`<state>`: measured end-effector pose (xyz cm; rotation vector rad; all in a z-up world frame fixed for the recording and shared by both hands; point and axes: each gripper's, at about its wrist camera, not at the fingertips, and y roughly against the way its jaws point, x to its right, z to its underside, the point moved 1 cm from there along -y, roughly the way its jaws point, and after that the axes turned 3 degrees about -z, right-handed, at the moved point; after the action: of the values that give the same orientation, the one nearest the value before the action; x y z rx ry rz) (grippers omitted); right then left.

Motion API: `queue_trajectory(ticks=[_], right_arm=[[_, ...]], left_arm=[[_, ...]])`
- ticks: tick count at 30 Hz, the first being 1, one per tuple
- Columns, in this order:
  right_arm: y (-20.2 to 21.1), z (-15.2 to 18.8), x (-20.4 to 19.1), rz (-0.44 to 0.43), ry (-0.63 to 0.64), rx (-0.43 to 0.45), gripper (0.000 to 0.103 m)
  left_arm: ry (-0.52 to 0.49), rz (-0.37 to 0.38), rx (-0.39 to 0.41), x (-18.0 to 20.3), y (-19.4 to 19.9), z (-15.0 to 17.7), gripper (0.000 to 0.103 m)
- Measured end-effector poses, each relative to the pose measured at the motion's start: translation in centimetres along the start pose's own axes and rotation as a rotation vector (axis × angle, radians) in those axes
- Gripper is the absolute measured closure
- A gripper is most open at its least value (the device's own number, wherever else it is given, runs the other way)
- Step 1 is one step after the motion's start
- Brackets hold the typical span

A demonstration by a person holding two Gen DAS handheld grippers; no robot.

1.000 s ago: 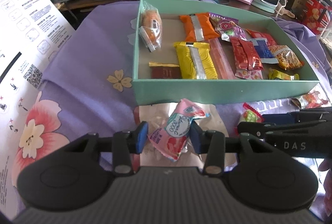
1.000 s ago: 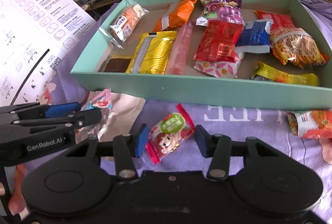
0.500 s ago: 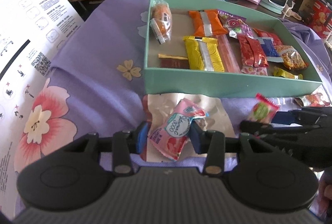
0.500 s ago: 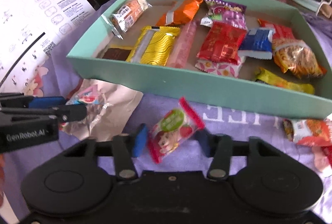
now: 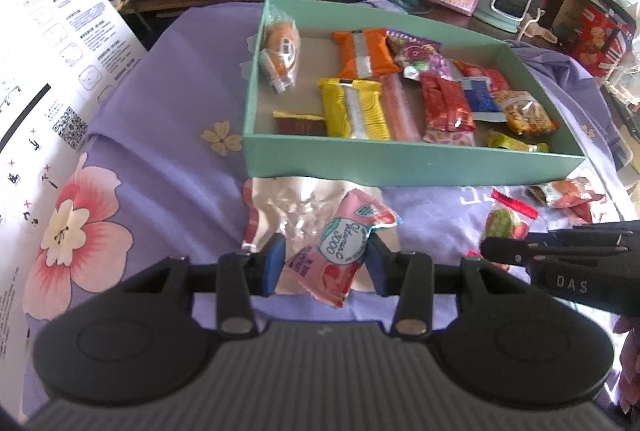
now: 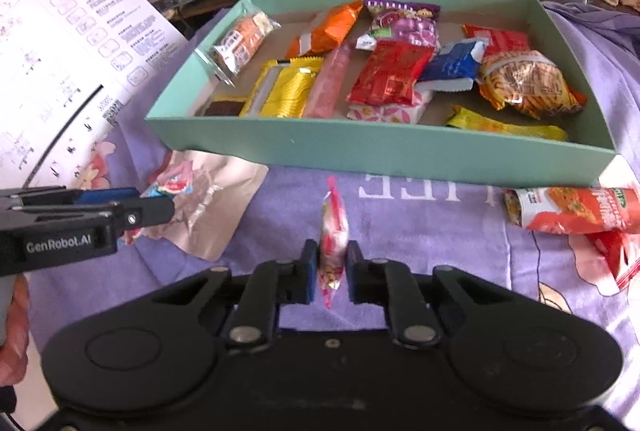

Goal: Organize snacks
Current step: 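Carry both candies into the green box and open both grippers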

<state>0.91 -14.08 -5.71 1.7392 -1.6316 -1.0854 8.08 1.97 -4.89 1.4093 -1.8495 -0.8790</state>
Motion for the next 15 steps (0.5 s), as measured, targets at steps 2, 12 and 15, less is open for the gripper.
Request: queue_trajectory(ticks=[2,12,15], right_arm=[[0.4,-0.1,0.0,-0.006,0.009,0.008,0.089],[2.8,-0.6,0.0,-0.061,-0.018,0.055,0.090],[4.1,-2.3,-0.4,-0.076,0.008,0.100,0.090]], left_arm=[[-0.002,0.000,0.003,0.1,0.4,0.0,0.060],[-0.001,0.012,0.023,0.6,2.2,-0.5,0.060],[0.003,0.012,0.068,0.7,3.1,-1.8,0.060]])
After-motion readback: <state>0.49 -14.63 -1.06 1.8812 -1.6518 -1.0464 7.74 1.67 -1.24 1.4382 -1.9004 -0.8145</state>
